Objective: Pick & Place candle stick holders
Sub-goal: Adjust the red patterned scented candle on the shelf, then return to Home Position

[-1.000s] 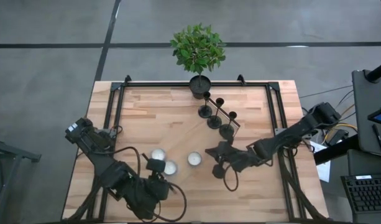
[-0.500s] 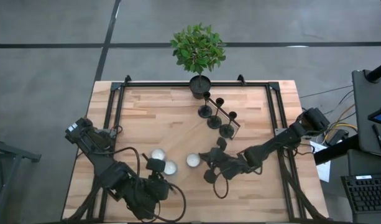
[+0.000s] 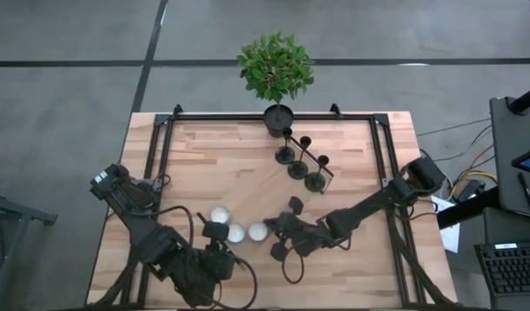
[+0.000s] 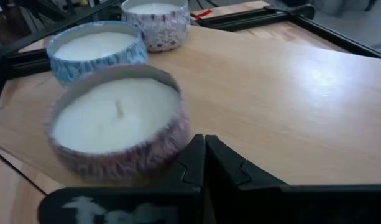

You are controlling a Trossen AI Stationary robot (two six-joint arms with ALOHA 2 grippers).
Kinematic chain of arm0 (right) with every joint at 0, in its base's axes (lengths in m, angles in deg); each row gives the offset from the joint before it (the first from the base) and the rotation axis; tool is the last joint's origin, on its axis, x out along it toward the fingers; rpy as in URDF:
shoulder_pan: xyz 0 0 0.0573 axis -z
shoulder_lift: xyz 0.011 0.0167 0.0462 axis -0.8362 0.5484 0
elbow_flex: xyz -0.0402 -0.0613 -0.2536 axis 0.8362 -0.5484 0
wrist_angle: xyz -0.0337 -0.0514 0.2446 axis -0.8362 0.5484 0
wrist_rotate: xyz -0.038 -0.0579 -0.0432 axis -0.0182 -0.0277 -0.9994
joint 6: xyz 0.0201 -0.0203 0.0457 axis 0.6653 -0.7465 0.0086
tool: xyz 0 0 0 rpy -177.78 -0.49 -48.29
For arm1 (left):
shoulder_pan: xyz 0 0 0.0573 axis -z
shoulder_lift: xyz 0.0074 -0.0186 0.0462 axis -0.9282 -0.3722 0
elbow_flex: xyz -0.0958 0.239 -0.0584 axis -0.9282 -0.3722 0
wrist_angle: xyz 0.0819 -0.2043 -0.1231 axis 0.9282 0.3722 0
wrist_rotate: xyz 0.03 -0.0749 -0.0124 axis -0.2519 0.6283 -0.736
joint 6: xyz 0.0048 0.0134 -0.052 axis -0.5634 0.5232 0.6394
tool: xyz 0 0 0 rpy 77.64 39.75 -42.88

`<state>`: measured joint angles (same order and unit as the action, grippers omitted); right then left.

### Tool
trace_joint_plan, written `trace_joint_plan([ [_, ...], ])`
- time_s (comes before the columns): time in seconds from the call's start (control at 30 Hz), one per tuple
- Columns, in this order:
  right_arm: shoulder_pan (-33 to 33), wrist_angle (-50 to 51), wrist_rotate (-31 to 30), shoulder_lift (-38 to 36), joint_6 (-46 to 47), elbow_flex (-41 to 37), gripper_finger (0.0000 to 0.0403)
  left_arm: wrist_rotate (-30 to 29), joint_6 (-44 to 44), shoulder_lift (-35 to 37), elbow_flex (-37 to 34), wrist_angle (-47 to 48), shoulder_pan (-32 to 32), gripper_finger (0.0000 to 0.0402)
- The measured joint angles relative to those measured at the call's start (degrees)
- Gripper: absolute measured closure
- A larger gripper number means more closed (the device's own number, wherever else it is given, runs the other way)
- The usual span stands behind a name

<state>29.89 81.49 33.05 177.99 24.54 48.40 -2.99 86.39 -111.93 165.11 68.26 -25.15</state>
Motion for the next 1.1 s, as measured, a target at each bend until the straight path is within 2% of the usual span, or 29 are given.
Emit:
trace_joint_plan([
  [0.6, 0.0, 2.8, -1.1, 0.3, -2.1, 1.7, 0.0395, -0.6, -0.2, 0.0, -1.7, -0.2, 0.0, 0.0337],
  [0.7, -0.2, 5.3, -1.8, -0.9, -2.6, 1.7, 0.0395, -4.0, -0.1, 0.0, -2.2, 0.1, 0.2, 0.0337],
  [0.93, -1.8, 14.1, -1.7, -7.3, -2.7, 0.9, 0.0395, -17.1, -0.3, 0.0, -7.1, -3.1, 1.1, 0.0342],
  [1.0, -2.7, 15.7, -0.9, -9.9, -3.4, -0.3, 0.0395, -17.5, -1.5, 0.2, -9.9, -5.7, 1.1, 0.0352],
  [1.1, -3.9, 15.8, 3.6, -14.1, -5.5, -3.3, 0.0395, -16.8, -4.6, 1.5, -14.4, -12.5, 0.3, 0.0377],
])
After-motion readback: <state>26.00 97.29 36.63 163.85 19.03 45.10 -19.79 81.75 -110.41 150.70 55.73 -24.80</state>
